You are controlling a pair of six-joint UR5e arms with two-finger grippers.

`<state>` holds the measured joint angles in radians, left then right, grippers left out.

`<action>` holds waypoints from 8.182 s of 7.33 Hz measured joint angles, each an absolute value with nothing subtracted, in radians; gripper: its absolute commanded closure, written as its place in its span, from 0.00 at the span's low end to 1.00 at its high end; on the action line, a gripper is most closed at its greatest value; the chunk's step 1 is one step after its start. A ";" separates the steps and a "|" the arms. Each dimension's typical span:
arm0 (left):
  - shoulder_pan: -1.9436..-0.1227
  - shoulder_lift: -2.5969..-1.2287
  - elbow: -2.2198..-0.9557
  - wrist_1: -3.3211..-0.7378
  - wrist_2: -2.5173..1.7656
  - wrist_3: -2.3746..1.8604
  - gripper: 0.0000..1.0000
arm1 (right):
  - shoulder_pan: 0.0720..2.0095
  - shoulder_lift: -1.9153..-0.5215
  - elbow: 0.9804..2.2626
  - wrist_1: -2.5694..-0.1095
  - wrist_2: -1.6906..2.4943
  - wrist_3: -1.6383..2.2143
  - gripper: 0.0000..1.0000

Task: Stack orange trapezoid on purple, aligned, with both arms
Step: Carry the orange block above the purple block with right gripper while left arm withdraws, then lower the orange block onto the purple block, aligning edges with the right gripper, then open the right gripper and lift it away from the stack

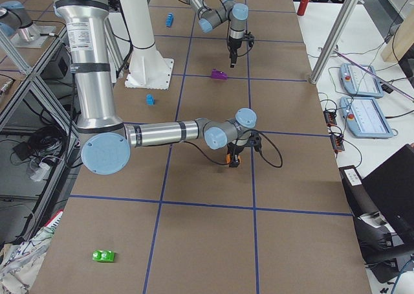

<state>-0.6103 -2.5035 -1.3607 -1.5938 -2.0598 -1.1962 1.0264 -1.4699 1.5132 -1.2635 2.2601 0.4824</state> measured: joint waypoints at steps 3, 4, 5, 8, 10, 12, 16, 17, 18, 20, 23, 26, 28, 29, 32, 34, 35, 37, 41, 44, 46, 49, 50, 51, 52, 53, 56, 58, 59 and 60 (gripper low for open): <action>-0.645 -2.482 -1.390 -1.592 -2.067 -1.166 0.00 | 1.039 -1.462 1.558 -1.279 2.292 0.497 1.00; -0.663 -2.436 -1.435 -1.591 -2.069 -1.121 0.00 | 1.042 -1.447 1.596 -1.304 2.300 0.518 1.00; -0.686 -2.372 -1.489 -1.589 -2.073 -1.062 0.00 | 1.040 -1.408 1.639 -1.352 2.300 0.560 1.00; -0.817 -2.163 -1.619 -1.586 -2.152 -0.838 0.00 | 0.939 -1.236 1.728 -1.442 2.272 0.812 1.00; -0.915 -2.038 -1.664 -1.586 -2.201 -0.672 0.00 | 0.798 -1.088 1.734 -1.485 2.199 1.025 1.00; -0.979 -1.955 -1.683 -1.587 -2.237 -0.571 0.00 | 0.675 -0.929 1.715 -1.586 2.103 1.155 1.00; -1.002 -1.920 -1.692 -1.588 -2.249 -0.552 0.00 | 0.535 -0.800 1.648 -1.621 1.995 1.298 1.00; -1.003 -1.918 -1.694 -1.587 -2.249 -0.554 0.00 | 0.518 -0.794 1.644 -1.621 1.989 1.304 1.00; -1.003 -1.914 -1.700 -1.587 -2.249 -0.555 0.00 | 0.501 -0.790 1.641 -1.622 1.980 1.306 1.00; -1.003 -1.907 -1.710 -1.586 -2.249 -0.558 0.00 | 0.486 -0.783 1.632 -1.623 1.965 1.306 1.00; -1.002 -1.905 -1.716 -1.586 -2.249 -0.558 0.00 | 0.474 -0.766 1.595 -1.626 1.952 1.294 1.00; -1.002 -1.905 -1.719 -1.586 -2.250 -0.559 0.00 | 0.462 -0.766 1.591 -1.627 1.950 1.292 1.00; -1.002 -1.905 -1.720 -1.586 -2.250 -0.560 0.00 | 0.459 -0.767 1.588 -1.627 1.949 1.293 1.00; -1.002 -1.905 -1.720 -1.586 -2.250 -0.560 0.00 | 0.458 -0.766 1.584 -1.626 1.949 1.293 1.00; -1.002 -1.905 -1.724 -1.586 -2.250 -0.560 0.00 | 0.456 -0.765 1.573 -1.626 1.948 1.292 1.00; -1.002 -1.904 -1.725 -1.586 -2.250 -0.560 0.00 | 0.452 -0.764 1.560 -1.624 1.947 1.292 1.00; -1.002 -1.904 -1.726 -1.586 -2.250 -0.560 0.00 | 0.452 -0.764 1.557 -1.623 1.947 1.291 1.00; -1.002 -1.905 -1.726 -1.586 -2.250 -0.560 0.00 | 0.451 -0.763 1.556 -1.622 1.947 1.290 1.00; -1.002 -1.905 -1.728 -1.586 -2.252 -0.561 0.00 | 0.438 -0.763 1.555 -1.621 1.917 1.283 1.00; -1.002 -1.905 -1.730 -1.586 -2.252 -0.561 0.00 | 0.437 -0.764 1.555 -1.621 1.915 1.282 1.00; -1.002 -1.905 -1.734 -1.585 -2.251 -0.562 0.00 | 0.436 -0.764 1.555 -1.621 1.915 1.271 1.00; -1.003 -1.904 -1.737 -1.585 -2.252 -0.563 0.00 | 0.434 -0.764 1.554 -1.622 1.916 1.259 1.00; -1.003 -1.904 -1.740 -1.582 -2.252 -0.563 0.00 | 0.434 -0.764 1.554 -1.623 1.916 1.258 1.00; -1.002 -1.904 -1.744 -1.576 -2.252 -0.563 0.00 | 0.432 -0.764 1.554 -1.624 1.916 1.258 1.00; -1.002 -1.904 -1.748 -1.571 -2.252 -0.563 0.00 | 0.431 -0.764 1.553 -1.625 1.915 1.258 0.01; -1.002 -1.904 -1.749 -1.569 -2.252 -0.563 0.00 | 0.429 -0.765 1.550 -1.625 1.914 1.258 0.00; -1.000 -1.904 -1.749 -1.568 -2.250 -0.563 0.00 | 0.435 -0.761 1.557 -1.625 1.912 1.258 0.00; -1.000 -1.905 -1.749 -1.568 -2.250 -0.563 0.00 | 0.456 -0.761 1.595 -1.642 1.921 1.259 0.00; -1.000 -1.905 -1.750 -1.568 -2.250 -0.563 0.00 | 0.481 -0.765 1.647 -1.699 1.934 1.259 0.00; -1.001 -1.905 -1.751 -1.568 -2.251 -0.562 0.00 | 0.524 -0.777 1.721 -1.789 1.954 1.259 0.00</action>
<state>-1.0008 -1.9052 -1.7512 -1.5681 -2.2506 -0.5624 0.5236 -0.7768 1.7211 -1.7888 1.9543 1.2593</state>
